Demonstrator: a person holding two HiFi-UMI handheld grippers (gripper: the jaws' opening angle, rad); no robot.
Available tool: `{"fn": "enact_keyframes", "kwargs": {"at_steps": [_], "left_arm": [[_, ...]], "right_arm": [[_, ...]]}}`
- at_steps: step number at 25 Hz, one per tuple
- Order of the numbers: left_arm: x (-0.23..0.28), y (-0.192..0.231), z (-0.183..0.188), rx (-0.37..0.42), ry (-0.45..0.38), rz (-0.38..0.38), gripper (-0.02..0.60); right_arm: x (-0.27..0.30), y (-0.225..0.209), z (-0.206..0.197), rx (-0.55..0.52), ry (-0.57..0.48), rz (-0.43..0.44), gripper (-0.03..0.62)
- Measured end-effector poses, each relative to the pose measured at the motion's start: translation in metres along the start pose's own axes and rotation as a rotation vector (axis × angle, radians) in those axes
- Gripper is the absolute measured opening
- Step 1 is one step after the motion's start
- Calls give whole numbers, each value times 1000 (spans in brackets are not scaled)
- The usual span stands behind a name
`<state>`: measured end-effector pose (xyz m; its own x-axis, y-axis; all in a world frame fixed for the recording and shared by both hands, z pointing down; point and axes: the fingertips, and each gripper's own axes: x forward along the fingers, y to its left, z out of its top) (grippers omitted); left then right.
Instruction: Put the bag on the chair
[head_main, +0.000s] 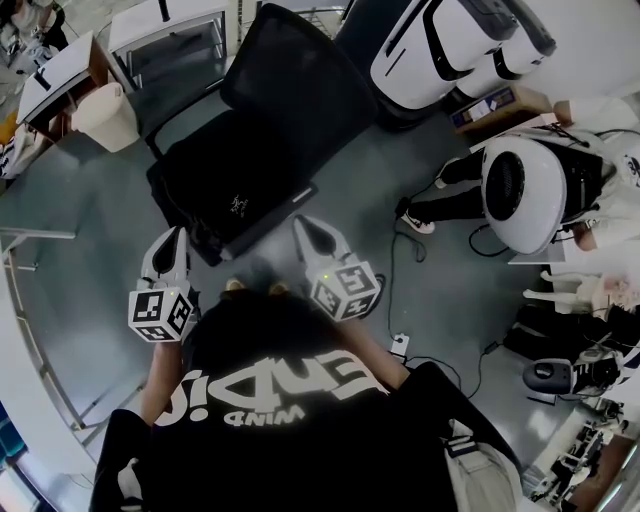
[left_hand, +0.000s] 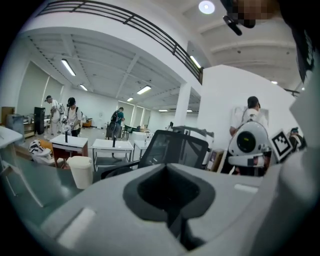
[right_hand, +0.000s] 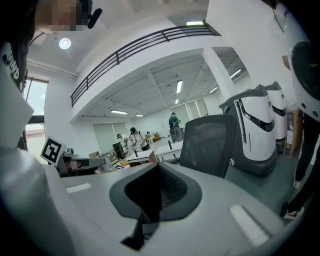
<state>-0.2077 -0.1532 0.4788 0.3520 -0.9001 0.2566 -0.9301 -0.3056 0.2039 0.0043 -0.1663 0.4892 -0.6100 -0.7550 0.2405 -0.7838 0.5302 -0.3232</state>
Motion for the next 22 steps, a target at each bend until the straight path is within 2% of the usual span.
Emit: {"fn": "enact_keyframes", "kwargs": {"at_steps": [5,12,22], "left_arm": [[-6,7,-11,-5,-21,25,-3],[-6,18,-30,17,-9,60,-3],[-9,17,-26,-1,-6,64,-3]], "right_arm": [[-1,-3,-4,-5,-1,1,2],[3,-7,-9,-23,-13,-2,2],[3,-5,-12,-24,0,-1,2]]}}
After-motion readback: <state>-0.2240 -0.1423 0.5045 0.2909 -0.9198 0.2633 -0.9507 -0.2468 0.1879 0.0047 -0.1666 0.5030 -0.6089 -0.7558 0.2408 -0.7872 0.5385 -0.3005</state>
